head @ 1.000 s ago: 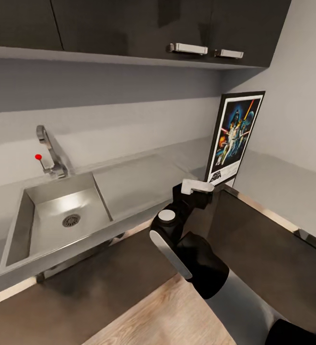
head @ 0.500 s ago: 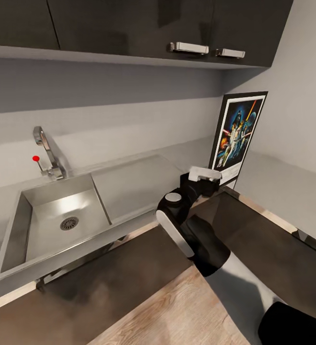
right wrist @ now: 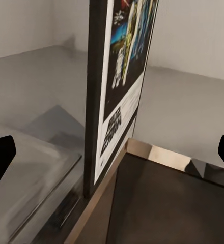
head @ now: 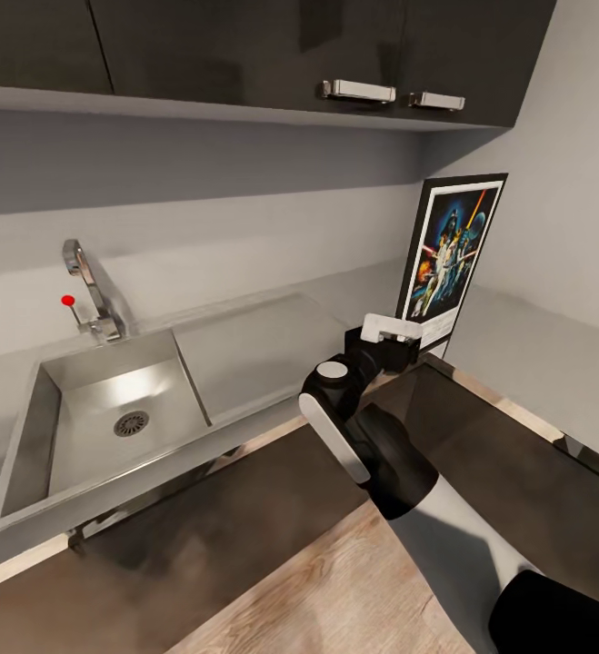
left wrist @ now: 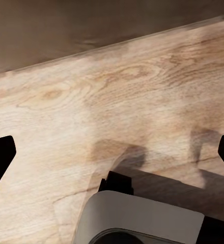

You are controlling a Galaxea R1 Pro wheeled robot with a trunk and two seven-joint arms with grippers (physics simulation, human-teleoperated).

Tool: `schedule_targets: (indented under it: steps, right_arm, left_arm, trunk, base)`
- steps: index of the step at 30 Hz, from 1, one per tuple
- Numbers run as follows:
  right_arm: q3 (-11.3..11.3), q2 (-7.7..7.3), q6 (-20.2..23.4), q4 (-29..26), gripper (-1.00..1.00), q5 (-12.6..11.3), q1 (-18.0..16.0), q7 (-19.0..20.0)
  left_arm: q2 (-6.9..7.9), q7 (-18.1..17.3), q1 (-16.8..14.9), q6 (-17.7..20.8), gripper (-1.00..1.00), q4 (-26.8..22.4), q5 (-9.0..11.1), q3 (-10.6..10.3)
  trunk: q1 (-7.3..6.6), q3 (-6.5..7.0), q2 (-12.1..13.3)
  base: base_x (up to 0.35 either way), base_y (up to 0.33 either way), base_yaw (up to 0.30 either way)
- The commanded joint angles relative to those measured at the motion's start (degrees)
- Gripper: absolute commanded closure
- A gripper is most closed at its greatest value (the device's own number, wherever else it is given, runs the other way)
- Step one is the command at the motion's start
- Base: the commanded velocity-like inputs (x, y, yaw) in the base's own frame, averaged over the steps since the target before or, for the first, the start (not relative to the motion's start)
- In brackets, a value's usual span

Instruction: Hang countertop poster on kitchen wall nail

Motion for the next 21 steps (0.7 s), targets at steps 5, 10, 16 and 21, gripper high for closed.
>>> schedule_targets:
  steps: [5,10,16,21]
  right_arm:
    - [0.1,0.00,0.5,0.0,-1.00,-0.4,-0.1,-0.5]
    - [0.2,0.00,0.4,-0.1,-1.00,-0.4,0.0,-0.5]
    - [0.2,0.00,0.4,-0.1,-1.00,-0.4,0.0,-0.6]
    - [0.2,0.00,0.4,-0.1,-1.00,-0.4,0.0,-0.6]
  left_arm:
    - [-0.01,0.0,0.0,-0.1,-1.00,-0.1,0.4,0.1]
    - [-0.02,0.0,0.0,-0.1,-1.00,-0.1,0.4,0.1]
    - [-0.03,0.0,0.0,-0.1,-1.00,-0.1,0.4,0.1]
    - [-0.02,0.0,0.0,-0.1,-1.00,-0.1,0.4,0.1]
  trunk:
    - [0.00,-0.05,0.0]
    - [0.00,-0.05,0.0]
    - [0.00,-0.05,0.0]
    - [0.00,-0.05,0.0]
  base:
    - [0.175,0.000,0.000]
    - [0.110,0.000,0.000]
    - [0.092,-0.054,0.000]
    - [0.071,-0.057,0.000]
